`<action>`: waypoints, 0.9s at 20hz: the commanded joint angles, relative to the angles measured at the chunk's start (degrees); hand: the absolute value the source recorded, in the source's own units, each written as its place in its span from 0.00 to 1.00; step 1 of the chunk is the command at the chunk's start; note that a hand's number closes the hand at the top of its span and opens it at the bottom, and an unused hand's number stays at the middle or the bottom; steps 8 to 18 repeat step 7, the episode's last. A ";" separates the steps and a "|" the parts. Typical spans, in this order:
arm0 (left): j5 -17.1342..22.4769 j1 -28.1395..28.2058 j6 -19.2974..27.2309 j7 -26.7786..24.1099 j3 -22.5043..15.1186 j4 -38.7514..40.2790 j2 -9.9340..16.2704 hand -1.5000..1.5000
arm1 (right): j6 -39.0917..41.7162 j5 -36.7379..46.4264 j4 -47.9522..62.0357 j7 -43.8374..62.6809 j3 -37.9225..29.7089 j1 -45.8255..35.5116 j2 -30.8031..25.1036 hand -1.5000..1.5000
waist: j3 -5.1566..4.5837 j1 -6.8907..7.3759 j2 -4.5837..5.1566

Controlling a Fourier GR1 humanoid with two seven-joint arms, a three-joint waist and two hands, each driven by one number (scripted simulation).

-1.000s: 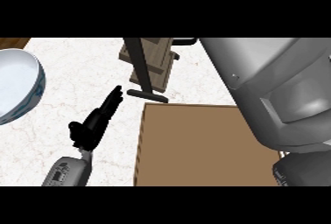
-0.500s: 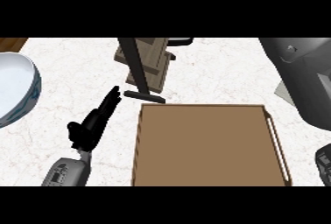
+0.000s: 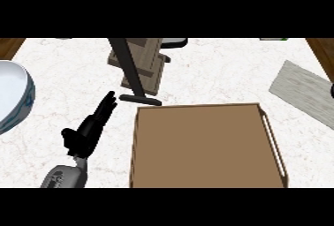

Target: Pick the tomato from the tray and place it in the tiered basket

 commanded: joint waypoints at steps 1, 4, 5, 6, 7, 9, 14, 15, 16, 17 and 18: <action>1.16 -1.94 0.07 2.86 2.33 -1.32 1.50 0.50 | 2.14 -2.73 -6.23 -3.68 -1.84 5.74 -4.70 0.00 | 0.14 -1.49 -0.54; 1.57 0.72 -2.39 -2.06 2.99 2.23 2.56 0.50 | 10.27 -4.42 -9.90 -2.57 -2.27 8.30 -10.62 0.00 | 0.07 -2.11 -0.65; -0.17 -0.54 0.40 -0.10 1.37 2.36 0.04 0.50 | 12.24 -5.73 -11.26 -2.53 -3.02 9.67 -11.67 0.00 | 0.08 -2.03 -0.56; 0.62 1.06 0.46 0.93 1.32 -0.10 -0.16 0.50 | 16.54 -6.94 -12.56 -2.61 -3.27 11.52 -13.30 0.00 | 0.14 -2.33 -0.90; -0.55 1.45 1.46 -2.05 1.53 1.40 -0.40 0.50 | 18.01 -8.51 -15.11 -2.89 -4.19 13.01 -14.20 0.00 | 0.14 -3.04 -1.06; -0.55 1.45 1.46 -2.05 1.53 1.40 -0.40 0.50 | 18.01 -8.51 -15.11 -2.89 -4.19 13.01 -14.20 0.00 | 0.14 -3.04 -1.06; -0.55 1.45 1.46 -2.05 1.53 1.40 -0.40 0.50 | 18.01 -8.51 -15.11 -2.89 -4.19 13.01 -14.20 0.00 | 0.14 -3.04 -1.06; -0.55 1.45 1.46 -2.05 1.53 1.40 -0.40 0.50 | 18.01 -8.51 -15.11 -2.89 -4.19 13.01 -14.20 0.00 | 0.14 -3.04 -1.06; -0.55 1.45 1.46 -2.05 1.53 1.40 -0.40 0.50 | 18.01 -8.51 -15.11 -2.89 -4.19 13.01 -14.20 0.00 | 0.14 -3.04 -1.06; -0.55 1.45 1.46 -2.05 1.53 1.40 -0.40 0.50 | 18.01 -8.51 -15.11 -2.89 -4.19 13.01 -14.20 0.00 | 0.14 -3.04 -1.06; -0.55 1.45 1.46 -2.05 1.53 1.40 -0.40 0.50 | 18.01 -8.51 -15.11 -2.89 -4.19 13.01 -14.20 0.00 | 0.14 -3.04 -1.06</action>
